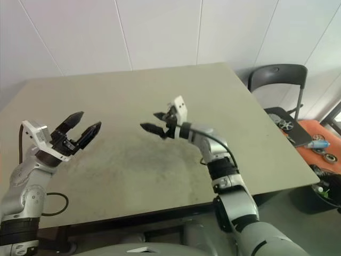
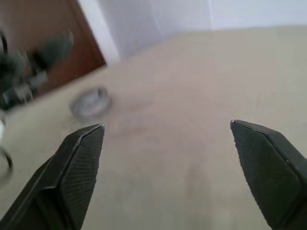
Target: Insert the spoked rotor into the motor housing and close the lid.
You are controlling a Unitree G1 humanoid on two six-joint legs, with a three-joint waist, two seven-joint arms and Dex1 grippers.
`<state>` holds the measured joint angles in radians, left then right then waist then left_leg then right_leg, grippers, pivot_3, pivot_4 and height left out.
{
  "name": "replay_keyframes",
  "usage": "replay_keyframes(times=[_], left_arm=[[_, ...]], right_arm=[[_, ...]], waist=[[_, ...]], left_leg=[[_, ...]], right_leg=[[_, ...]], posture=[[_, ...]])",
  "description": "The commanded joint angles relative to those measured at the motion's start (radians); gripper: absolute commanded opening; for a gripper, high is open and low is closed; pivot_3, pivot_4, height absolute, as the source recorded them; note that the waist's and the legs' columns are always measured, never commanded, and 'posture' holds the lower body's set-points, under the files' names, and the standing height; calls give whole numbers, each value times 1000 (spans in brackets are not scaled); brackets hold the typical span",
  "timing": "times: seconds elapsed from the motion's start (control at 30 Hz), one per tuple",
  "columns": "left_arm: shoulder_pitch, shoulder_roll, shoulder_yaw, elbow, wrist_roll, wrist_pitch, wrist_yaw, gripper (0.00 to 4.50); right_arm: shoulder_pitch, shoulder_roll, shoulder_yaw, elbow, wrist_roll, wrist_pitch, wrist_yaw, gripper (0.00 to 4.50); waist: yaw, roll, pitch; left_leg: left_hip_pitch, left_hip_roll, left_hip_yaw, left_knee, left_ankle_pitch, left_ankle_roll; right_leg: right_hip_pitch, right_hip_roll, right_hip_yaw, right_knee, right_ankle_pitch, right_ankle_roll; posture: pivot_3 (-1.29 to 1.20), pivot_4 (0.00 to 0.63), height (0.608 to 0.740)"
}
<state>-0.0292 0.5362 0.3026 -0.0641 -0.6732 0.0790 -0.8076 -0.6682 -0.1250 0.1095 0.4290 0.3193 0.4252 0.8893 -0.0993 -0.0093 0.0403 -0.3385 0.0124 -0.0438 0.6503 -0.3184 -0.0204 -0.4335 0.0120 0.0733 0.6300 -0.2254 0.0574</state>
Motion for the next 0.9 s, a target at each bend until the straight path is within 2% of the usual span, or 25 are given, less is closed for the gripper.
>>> replay_keyframes(times=[0.03, 0.17, 0.73, 0.9], left_arm=[[4, 27, 5, -41, 18, 9, -32, 4500], [47, 36, -7, -78, 13, 31, -81, 4500], [35, 16, -30, -24, 134, -32, -90, 4500], [24, 7, -33, -22, 132, -35, -97, 4500]], right_arm=[[15, -27, 5, -85, 8, 0, 27, 4466], [57, -57, 22, -147, 36, 41, 84, 4466], [86, -66, 44, -159, 8, -8, 86, 4466], [80, -62, 45, -146, 2, -25, 82, 4466]], waist=[[1, 0, 0], [1, 1, 1], [3, 1, 1], [3, 1, 1]], left_leg=[[0, 0, 0, 0, 0, 0], [0, 0, 1, 1, 0, 0], [1, 0, 1, 2, 0, 0], [1, 0, 1, 2, 0, 0]], right_leg=[[0, 0, 0, 0, 0, 0], [0, 0, 1, 0, 0, 0], [2, 0, 1, 0, 0, 0], [2, 0, 1, 0, 0, 0]], posture=[[0, 0, 740], [0, 0, 740], [0, 0, 740], [0, 0, 740]])
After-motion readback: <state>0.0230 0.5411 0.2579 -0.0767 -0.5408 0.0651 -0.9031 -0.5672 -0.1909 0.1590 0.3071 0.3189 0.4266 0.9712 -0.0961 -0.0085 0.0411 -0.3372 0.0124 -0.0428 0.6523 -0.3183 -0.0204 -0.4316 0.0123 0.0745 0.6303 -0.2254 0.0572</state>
